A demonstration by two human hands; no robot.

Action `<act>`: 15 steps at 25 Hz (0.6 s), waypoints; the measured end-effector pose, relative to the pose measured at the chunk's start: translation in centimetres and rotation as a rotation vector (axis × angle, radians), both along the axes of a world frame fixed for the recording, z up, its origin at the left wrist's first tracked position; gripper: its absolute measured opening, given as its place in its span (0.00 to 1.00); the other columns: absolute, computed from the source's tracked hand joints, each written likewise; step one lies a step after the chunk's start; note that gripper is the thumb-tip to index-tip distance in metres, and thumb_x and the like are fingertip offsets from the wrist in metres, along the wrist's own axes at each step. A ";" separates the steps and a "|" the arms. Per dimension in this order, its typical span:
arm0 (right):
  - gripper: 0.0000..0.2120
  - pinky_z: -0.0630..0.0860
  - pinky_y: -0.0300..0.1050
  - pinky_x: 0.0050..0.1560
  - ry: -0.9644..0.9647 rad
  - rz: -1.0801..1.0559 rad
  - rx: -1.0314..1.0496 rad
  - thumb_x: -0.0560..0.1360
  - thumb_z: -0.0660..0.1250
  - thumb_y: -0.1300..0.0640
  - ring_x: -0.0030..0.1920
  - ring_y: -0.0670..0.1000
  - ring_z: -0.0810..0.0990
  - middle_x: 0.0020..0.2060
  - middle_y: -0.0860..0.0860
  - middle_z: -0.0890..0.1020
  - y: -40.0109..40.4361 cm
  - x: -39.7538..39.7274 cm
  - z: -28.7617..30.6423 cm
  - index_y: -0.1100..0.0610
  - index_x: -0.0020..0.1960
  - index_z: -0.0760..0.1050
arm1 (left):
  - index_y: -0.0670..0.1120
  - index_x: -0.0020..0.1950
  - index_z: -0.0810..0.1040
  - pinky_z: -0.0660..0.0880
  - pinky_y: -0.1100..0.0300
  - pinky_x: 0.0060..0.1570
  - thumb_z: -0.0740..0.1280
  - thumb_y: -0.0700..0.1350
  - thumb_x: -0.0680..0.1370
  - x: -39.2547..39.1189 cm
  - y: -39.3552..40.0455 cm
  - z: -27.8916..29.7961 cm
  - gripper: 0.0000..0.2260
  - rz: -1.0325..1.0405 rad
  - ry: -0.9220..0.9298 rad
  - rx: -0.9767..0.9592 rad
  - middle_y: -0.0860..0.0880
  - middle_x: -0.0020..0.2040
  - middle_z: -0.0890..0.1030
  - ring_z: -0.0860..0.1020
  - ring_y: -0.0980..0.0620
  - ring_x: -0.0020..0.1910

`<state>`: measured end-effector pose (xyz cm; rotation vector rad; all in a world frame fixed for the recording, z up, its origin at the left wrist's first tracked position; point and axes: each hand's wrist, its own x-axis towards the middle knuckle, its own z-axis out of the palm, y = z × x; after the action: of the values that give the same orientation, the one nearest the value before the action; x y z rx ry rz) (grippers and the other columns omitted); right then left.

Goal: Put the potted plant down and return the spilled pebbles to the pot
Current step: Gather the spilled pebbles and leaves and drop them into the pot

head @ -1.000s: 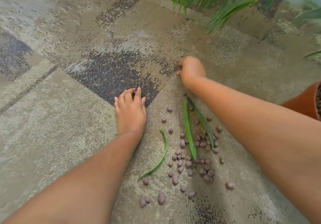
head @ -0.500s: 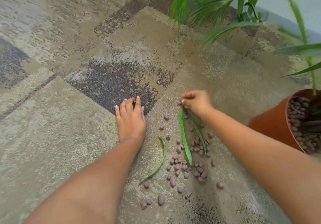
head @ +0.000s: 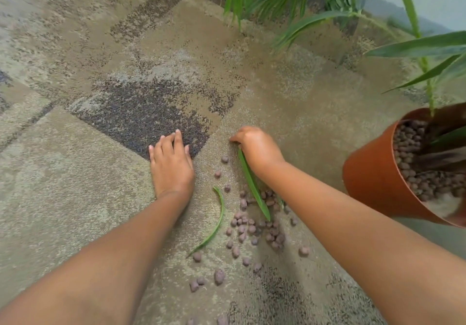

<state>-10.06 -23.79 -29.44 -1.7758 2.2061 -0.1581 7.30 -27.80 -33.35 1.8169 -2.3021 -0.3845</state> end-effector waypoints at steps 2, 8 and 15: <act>0.20 0.74 0.46 0.61 -0.103 -0.091 -0.030 0.74 0.62 0.70 0.58 0.54 0.77 0.59 0.53 0.79 0.5 -0.2 0.2 0.54 0.61 0.76 | 0.43 0.72 0.61 0.58 0.46 0.71 0.49 0.48 0.80 0.1 0.0 -0.2 0.21 -0.007 0.011 -0.012 0.43 0.67 0.69 0.64 0.44 0.69; 0.14 0.72 0.25 0.47 -0.532 -0.553 -0.196 0.72 0.69 0.63 0.45 0.41 0.77 0.51 0.47 0.82 9.2 -0.9 4.4 0.54 0.57 0.80 | 0.42 0.70 0.63 0.68 0.46 0.62 0.51 0.46 0.80 0.0 0.3 0.1 0.19 -0.017 0.047 -0.097 0.40 0.63 0.70 0.67 0.41 0.63; 0.15 0.69 0.21 0.49 -0.296 -0.501 -0.217 0.70 0.71 0.61 0.44 0.39 0.76 0.48 0.45 0.81 21.0 -3.4 8.6 0.51 0.56 0.80 | 0.37 0.62 0.70 0.68 0.40 0.57 0.53 0.45 0.80 0.0 0.4 1.0 0.16 -0.009 -0.020 -0.091 0.33 0.60 0.70 0.68 0.32 0.58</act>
<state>-13.41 -2.83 -20.85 -1.1540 2.4244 -0.7420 7.29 -27.38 -32.37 1.7761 -2.3018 -0.2591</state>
